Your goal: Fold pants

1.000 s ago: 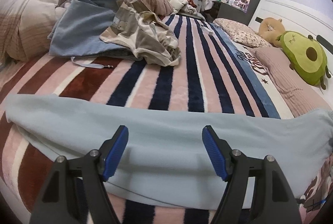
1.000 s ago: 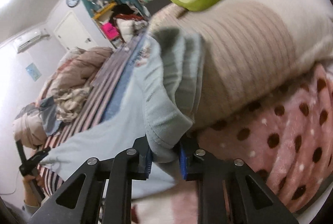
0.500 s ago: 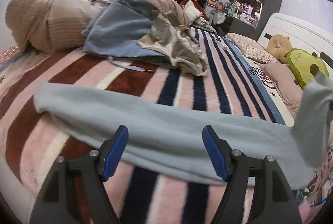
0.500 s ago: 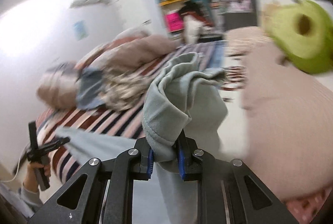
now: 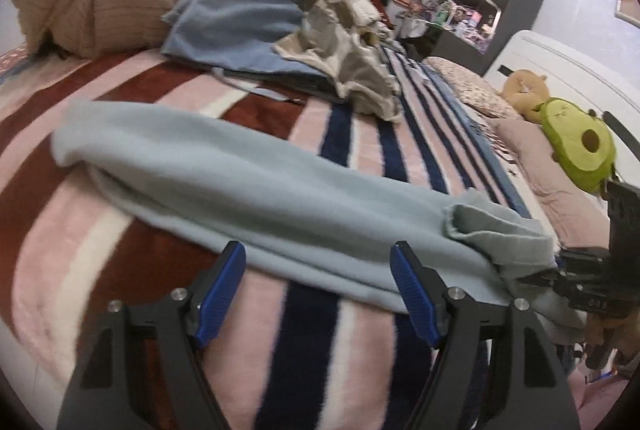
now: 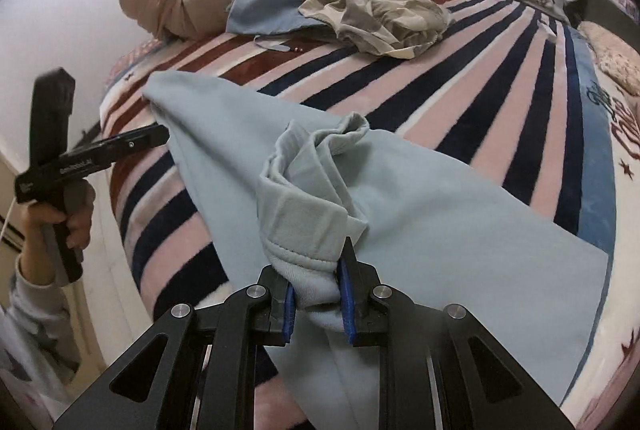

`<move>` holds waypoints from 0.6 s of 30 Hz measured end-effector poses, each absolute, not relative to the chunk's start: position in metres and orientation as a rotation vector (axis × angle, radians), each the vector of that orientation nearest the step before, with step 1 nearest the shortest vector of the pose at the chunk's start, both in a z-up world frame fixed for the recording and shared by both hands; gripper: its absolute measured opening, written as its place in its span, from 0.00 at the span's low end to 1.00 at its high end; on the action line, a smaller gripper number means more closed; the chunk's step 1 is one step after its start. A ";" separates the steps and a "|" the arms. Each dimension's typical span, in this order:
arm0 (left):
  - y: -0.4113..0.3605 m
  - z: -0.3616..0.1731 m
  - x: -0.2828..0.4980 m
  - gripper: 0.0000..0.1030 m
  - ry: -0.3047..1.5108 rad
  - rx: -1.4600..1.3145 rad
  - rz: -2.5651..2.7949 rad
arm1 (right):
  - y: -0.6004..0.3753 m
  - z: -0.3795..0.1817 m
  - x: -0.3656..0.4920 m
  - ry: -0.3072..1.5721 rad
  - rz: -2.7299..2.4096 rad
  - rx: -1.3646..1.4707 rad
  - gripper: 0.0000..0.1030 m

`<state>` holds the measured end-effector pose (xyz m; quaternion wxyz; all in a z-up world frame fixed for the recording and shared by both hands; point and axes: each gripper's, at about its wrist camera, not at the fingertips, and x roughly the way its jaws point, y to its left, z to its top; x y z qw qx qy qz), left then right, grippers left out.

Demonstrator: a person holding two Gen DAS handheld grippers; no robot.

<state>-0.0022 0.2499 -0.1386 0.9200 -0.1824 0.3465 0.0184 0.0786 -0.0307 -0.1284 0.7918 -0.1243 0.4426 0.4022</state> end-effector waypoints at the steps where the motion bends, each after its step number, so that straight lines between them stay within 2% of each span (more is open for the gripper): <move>1: 0.246 -0.137 0.001 0.69 0.707 -0.376 0.017 | -0.032 -0.125 0.079 0.942 0.863 -0.264 0.13; 5: 0.235 -0.127 0.012 0.70 0.683 -0.383 -0.050 | -0.034 -0.107 0.086 0.896 0.879 -0.212 0.13; 7: 0.227 -0.122 0.017 0.79 0.670 -0.380 -0.086 | -0.027 -0.114 0.089 0.933 0.904 -0.200 0.18; 9: 0.217 -0.119 0.020 0.81 0.662 -0.382 -0.137 | -0.021 -0.130 0.090 1.020 0.933 -0.187 0.24; 11: 0.207 -0.117 0.023 0.81 0.664 -0.386 -0.178 | -0.024 -0.133 0.089 1.029 0.947 -0.162 0.28; 12: 0.200 -0.117 0.026 0.81 0.670 -0.389 -0.205 | -0.028 -0.128 0.089 1.030 0.954 -0.148 0.32; 14: 0.189 -0.116 0.029 0.81 0.680 -0.397 -0.249 | -0.041 -0.114 0.091 1.029 0.981 -0.073 0.49; 15: 0.182 -0.116 0.032 0.81 0.684 -0.408 -0.279 | -0.047 -0.108 0.091 1.026 0.996 -0.039 0.62; 18: 0.165 -0.116 0.038 0.81 0.705 -0.416 -0.341 | -0.073 -0.086 0.083 0.971 0.981 -0.009 0.65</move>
